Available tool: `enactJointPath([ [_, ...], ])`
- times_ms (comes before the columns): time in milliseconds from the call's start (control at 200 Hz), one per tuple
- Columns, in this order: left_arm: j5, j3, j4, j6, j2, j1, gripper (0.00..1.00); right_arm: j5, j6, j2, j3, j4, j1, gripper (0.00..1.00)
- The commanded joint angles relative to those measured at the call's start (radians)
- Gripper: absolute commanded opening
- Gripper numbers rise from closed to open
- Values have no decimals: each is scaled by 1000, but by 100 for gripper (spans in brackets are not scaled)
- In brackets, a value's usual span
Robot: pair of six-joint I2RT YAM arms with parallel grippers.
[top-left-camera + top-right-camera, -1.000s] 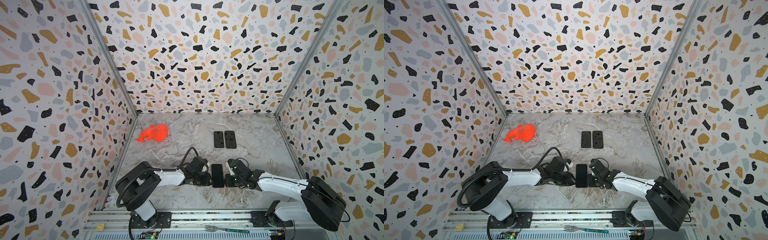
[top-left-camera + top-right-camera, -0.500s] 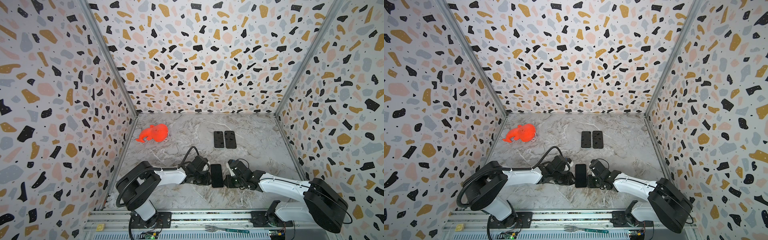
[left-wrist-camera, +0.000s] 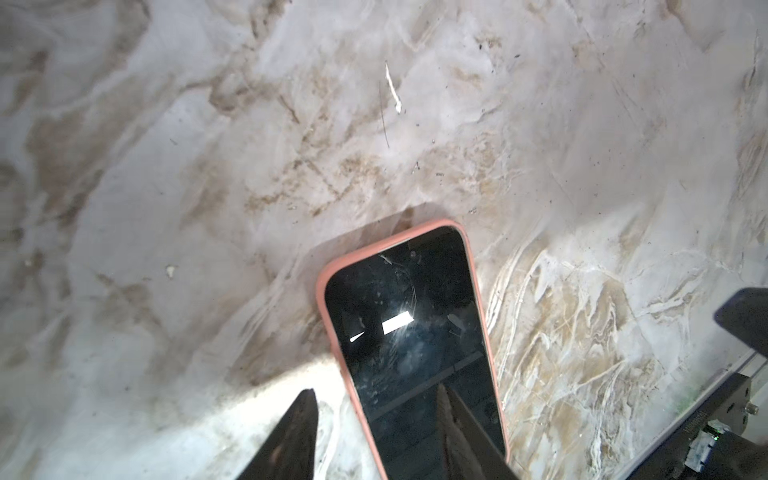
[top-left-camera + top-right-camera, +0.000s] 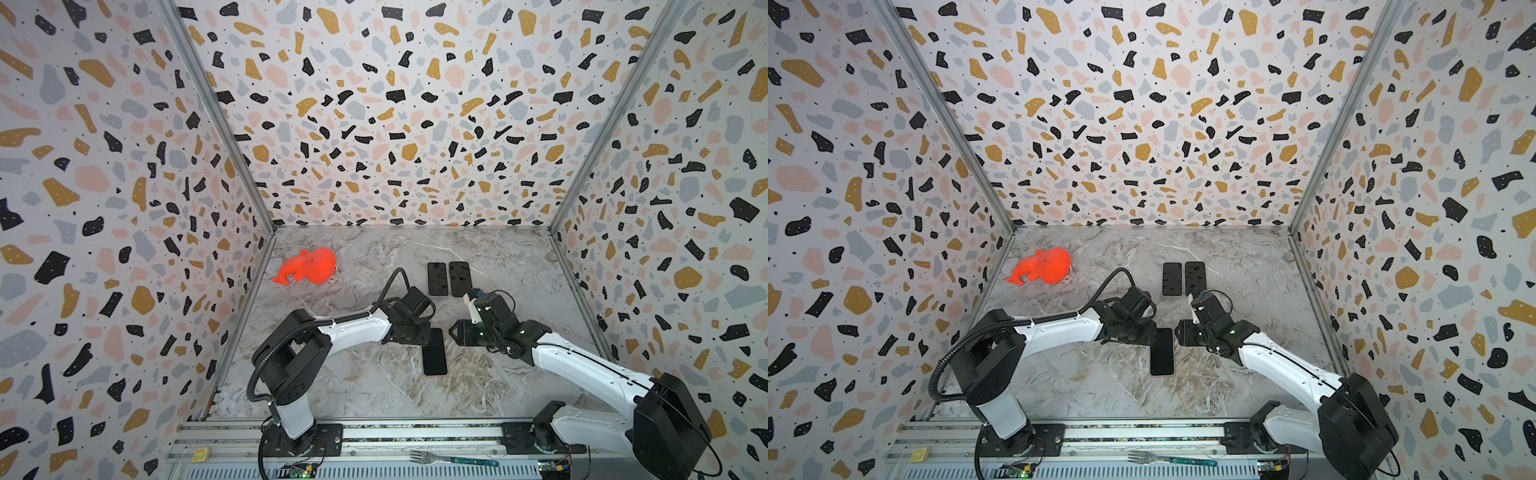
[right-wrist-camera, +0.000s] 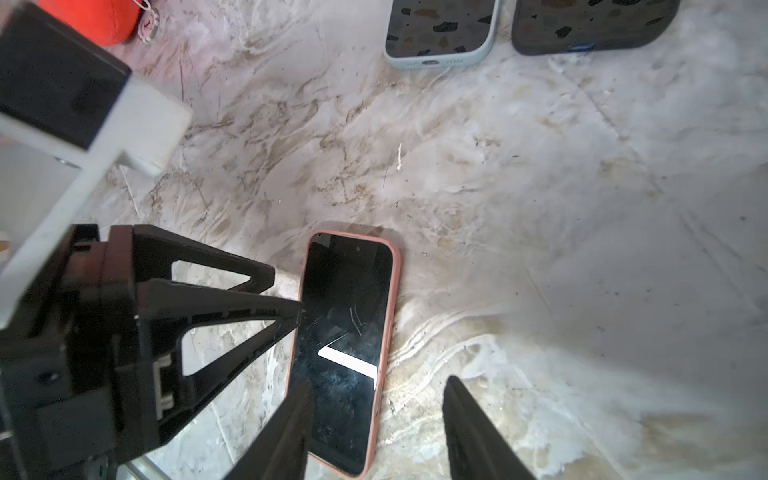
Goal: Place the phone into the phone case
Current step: 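Open both grippers and lift them away from the cased phone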
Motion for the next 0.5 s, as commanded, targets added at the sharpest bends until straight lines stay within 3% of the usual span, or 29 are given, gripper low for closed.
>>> enactJointPath([
  [0,-31,39,-61,31,31,3,49,-5,-29,-12,19,-49,-5,54],
  [260,-83,42,-85,39,64,3,48,-23,-25,-9,24,-44,-5,54],
  [496,-92,-3,-68,33,64,4,42,-42,-6,-17,-9,-19,0,55],
])
